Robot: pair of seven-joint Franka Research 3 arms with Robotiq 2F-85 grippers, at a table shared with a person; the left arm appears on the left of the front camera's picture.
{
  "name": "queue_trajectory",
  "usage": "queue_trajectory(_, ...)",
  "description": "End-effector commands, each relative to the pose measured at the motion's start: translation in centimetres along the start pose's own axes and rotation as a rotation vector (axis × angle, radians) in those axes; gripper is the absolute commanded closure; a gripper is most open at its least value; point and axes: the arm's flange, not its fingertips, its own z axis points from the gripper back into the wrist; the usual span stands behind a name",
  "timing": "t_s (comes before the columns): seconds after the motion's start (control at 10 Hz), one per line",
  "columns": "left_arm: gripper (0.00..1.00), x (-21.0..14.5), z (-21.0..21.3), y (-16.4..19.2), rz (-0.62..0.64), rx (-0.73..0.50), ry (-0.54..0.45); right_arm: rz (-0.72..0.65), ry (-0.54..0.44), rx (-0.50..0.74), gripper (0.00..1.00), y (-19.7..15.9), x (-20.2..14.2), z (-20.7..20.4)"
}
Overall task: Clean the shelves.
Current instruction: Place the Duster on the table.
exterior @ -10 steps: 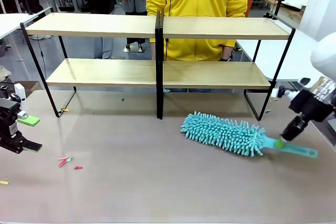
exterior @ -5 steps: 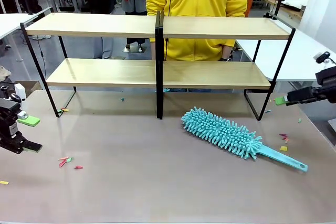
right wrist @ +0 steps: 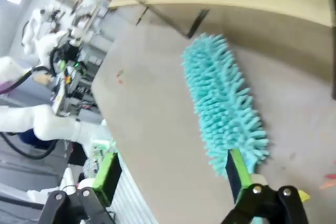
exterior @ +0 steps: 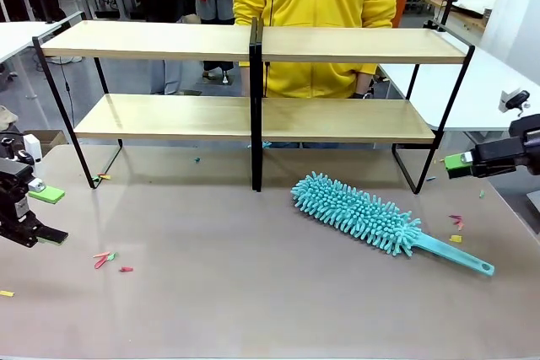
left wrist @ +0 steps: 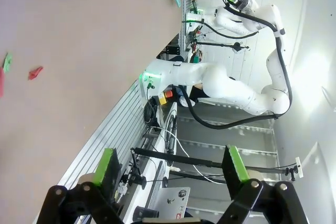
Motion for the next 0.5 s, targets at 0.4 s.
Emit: queue_trajectory(0.4,0.00,-0.21,-0.19,-0.19,-0.026,-0.027,-0.011,0.008,-0.029,-0.053,0.00,-0.27,0.60,-0.47)
